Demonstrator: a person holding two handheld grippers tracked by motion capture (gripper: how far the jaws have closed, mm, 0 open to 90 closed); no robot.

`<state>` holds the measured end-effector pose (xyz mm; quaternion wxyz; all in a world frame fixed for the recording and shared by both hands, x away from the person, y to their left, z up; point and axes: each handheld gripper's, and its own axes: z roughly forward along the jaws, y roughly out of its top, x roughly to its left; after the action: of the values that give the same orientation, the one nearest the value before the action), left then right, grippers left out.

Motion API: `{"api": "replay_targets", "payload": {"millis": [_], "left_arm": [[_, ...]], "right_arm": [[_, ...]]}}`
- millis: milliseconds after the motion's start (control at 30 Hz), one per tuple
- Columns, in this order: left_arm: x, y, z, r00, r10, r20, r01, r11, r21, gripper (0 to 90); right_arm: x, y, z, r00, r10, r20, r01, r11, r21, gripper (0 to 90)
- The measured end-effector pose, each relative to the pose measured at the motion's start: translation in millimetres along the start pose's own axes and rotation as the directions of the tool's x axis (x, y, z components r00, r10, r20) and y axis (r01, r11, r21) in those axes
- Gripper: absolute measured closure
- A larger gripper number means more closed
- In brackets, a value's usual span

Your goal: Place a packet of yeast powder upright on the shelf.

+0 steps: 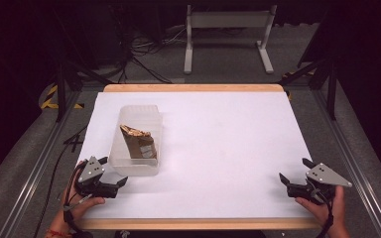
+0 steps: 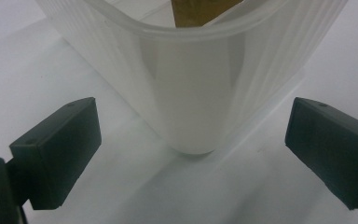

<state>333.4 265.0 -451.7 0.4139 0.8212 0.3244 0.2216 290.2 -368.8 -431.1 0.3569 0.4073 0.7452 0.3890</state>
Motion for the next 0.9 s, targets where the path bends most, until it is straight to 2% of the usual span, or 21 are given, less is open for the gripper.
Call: {"api": "replay_targets", "payload": {"millis": [100, 467, 900], "left_arm": [[-1.4, 0.8, -0.7, 1.0000, 0.004, -0.001, -0.004, 1.0000, -0.006, 4.3], [-1.8, -0.5, -2.5, 1.0000, 0.008, -0.001, -0.008, 0.9999, -0.008, 4.3], [-1.4, -0.7, -1.9, 1.0000, 0.005, -0.004, -0.005, 1.0000, -0.003, 4.3]], "right_arm": [[-2.6, -2.1, -0.1, 0.9993, 0.036, 0.008, -0.036, 0.999, 0.003, 9.3], [4.0, 0.5, 1.8, 0.9997, 0.000, 0.023, 0.000, 1.000, 0.021, 9.2], [3.1, 0.1, 3.6, 0.9998, 0.010, 0.017, -0.010, 1.000, 0.019, 9.2]]}}
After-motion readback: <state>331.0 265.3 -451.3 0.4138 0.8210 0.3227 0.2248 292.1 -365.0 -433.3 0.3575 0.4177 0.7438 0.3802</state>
